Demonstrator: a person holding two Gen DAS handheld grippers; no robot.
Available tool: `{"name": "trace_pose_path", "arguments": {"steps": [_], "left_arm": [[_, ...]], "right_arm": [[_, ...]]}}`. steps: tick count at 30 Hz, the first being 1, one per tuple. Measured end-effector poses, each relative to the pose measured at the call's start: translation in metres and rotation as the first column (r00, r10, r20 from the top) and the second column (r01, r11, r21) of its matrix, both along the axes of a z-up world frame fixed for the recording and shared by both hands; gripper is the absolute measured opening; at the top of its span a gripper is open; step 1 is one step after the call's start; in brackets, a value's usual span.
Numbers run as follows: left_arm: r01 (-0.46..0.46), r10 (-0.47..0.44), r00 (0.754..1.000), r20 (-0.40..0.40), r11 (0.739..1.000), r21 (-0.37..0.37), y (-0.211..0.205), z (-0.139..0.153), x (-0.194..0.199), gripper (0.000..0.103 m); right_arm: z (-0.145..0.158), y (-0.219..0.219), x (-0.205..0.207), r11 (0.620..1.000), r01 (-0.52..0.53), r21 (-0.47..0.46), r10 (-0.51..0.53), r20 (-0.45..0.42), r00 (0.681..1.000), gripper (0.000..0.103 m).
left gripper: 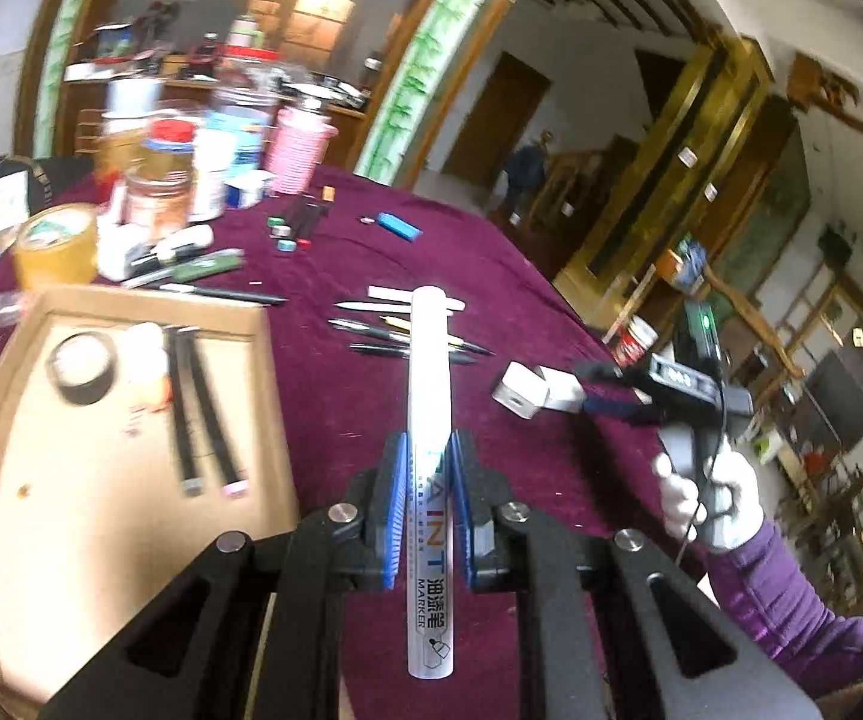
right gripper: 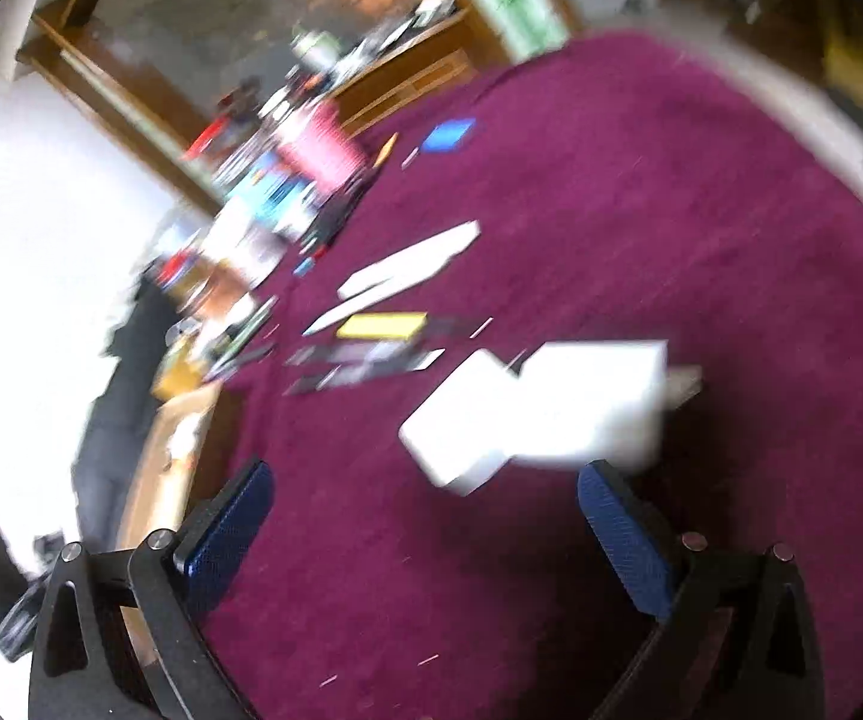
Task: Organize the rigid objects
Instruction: 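Carry the PAINT marker over the box with the left tool while the right tool grasps the white charger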
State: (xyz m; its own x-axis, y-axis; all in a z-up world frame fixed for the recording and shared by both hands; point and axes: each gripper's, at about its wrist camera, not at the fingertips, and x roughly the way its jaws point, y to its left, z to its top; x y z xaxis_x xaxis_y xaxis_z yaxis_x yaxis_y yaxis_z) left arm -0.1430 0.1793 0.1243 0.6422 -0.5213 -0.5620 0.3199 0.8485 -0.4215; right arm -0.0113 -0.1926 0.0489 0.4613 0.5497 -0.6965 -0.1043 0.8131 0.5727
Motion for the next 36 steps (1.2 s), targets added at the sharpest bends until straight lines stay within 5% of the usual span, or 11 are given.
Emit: {"name": "trace_pose_path", "arguments": {"steps": [8,14,15,17,26,36], "left_arm": [[-0.135,0.134,0.990,-0.037,0.991,-0.023,0.057,-0.016,-0.017,0.014],[-0.203,0.201,0.977,-0.070,0.979,-0.025,0.087,-0.029,-0.016,0.014],[-0.214,0.212,0.974,-0.077,0.977,-0.013,0.090,-0.032,-0.015,0.014],[-0.222,0.222,0.971,-0.089,0.975,0.010,0.095,-0.036,-0.013,0.014],[-0.278,0.302,0.937,-0.176,0.949,0.150,0.126,-0.055,0.025,0.014],[-0.298,0.350,0.862,-0.367,0.935,0.191,0.147,-0.085,0.077,0.014]], "right_arm": [[-0.021,0.030,0.026,0.984,0.121,-0.131,-0.128,-0.049,0.991,0.091],[-0.020,0.050,0.045,0.922,0.245,-0.300,-0.272,-0.051,0.961,0.088],[-0.019,0.054,0.046,0.904,0.253,-0.344,-0.285,-0.044,0.958,0.083],[-0.019,0.057,0.045,0.870,0.260,-0.419,-0.299,-0.027,0.954,0.054],[-0.004,0.051,0.023,0.929,0.220,-0.298,-0.240,-0.032,0.970,0.052],[0.031,0.138,0.002,0.983,-0.010,-0.185,0.010,-0.002,1.000,0.053]]}}
